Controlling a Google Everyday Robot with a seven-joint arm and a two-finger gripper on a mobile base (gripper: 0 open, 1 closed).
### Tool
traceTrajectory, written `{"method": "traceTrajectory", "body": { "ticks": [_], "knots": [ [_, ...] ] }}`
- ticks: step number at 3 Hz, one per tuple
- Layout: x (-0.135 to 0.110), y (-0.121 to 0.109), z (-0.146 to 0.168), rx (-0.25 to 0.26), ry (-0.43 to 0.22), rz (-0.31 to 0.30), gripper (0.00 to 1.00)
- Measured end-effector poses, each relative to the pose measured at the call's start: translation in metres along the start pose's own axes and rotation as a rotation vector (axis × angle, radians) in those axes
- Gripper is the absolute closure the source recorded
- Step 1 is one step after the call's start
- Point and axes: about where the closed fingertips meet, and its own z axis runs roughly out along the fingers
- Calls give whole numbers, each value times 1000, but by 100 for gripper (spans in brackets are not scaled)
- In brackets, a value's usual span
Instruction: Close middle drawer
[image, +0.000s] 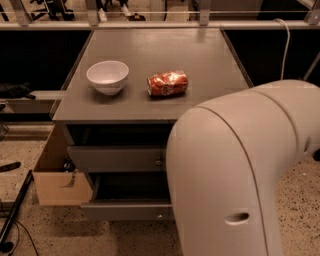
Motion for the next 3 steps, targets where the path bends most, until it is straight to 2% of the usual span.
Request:
{"method": "traceTrajectory", "body": {
  "ticks": [1,2,3],
  "knots": [
    [-2,4,0,-17,-52,-11,50],
    [-39,23,24,-106,-213,-188,27],
    [-55,8,18,-121,-374,-189,0]
  ]
}}
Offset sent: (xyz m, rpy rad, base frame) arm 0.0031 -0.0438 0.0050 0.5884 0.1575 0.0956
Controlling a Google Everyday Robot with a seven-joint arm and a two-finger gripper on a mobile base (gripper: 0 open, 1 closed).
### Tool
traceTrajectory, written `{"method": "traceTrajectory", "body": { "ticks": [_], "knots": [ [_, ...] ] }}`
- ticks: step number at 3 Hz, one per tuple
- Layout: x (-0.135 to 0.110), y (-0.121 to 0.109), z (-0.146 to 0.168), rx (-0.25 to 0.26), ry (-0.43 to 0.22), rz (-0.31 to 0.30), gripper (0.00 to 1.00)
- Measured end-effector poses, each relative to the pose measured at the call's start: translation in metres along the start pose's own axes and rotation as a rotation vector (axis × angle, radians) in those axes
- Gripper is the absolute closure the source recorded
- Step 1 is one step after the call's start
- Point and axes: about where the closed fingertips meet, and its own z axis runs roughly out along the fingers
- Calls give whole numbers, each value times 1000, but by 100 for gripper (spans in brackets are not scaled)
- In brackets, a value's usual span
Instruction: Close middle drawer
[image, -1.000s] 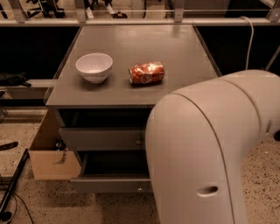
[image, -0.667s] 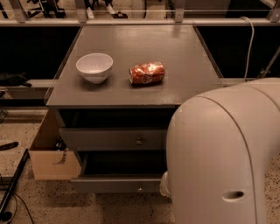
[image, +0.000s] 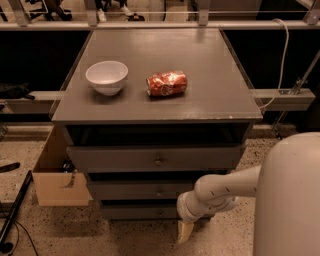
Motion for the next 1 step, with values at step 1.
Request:
{"method": "traceTrajectory", "body": {
  "ticks": [1],
  "knots": [
    [0,0,0,0,0,0,0]
  ]
}}
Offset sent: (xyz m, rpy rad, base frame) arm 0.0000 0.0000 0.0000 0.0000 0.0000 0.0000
